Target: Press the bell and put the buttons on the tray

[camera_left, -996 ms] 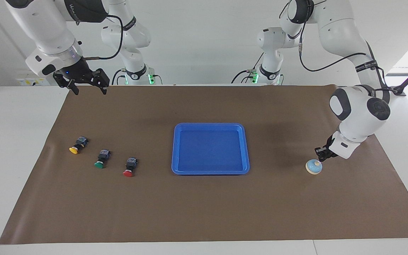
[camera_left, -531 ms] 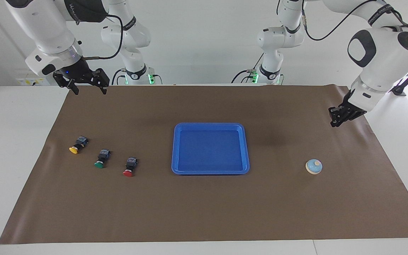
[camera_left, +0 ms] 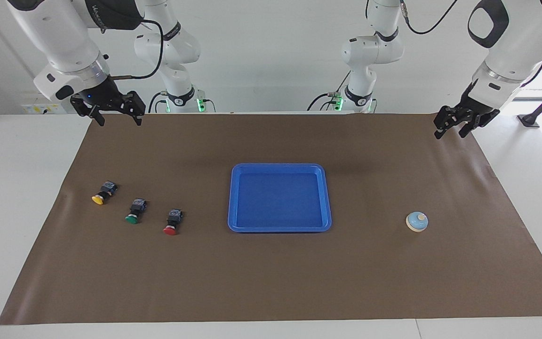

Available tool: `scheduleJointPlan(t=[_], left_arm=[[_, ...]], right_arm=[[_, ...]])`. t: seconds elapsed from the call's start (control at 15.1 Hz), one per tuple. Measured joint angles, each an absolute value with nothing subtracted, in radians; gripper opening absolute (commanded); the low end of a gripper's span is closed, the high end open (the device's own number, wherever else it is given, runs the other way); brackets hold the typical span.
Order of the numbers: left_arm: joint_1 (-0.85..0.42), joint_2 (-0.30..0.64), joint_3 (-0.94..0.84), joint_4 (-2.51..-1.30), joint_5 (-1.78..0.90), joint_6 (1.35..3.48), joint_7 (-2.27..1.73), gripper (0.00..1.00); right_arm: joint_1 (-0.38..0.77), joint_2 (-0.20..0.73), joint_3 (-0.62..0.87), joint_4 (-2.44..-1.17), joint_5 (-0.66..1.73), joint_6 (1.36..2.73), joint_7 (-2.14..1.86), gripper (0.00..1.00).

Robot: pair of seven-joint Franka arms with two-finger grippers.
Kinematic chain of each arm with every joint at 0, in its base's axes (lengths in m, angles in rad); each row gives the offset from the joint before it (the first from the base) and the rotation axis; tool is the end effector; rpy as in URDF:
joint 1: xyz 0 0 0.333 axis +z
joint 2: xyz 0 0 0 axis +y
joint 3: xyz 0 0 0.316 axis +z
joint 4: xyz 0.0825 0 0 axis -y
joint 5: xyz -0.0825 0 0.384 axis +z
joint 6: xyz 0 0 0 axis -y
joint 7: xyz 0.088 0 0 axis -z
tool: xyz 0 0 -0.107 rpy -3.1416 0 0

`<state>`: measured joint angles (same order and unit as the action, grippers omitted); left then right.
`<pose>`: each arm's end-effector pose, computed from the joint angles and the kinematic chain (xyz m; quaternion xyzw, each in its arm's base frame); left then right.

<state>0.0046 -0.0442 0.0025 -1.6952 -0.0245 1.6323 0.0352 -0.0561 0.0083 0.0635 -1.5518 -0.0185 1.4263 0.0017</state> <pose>0.5438 0.0014 0.5952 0.9998 -0.0132 -0.0091 0.0125 0.5412 0.0017 0.6172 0.9977 0.0021 -0.0668 0.0093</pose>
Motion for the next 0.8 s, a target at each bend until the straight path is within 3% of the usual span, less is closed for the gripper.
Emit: scheduleJointPlan(t=[0.8], left_arm=[[0.005, -0.047, -0.002, -1.699, -0.025, 1.574, 0.035, 1.00]], right_arm=[[-0.054, 0.008, 0.066, -1.552, -0.019, 1.426, 0.002, 1.00]])
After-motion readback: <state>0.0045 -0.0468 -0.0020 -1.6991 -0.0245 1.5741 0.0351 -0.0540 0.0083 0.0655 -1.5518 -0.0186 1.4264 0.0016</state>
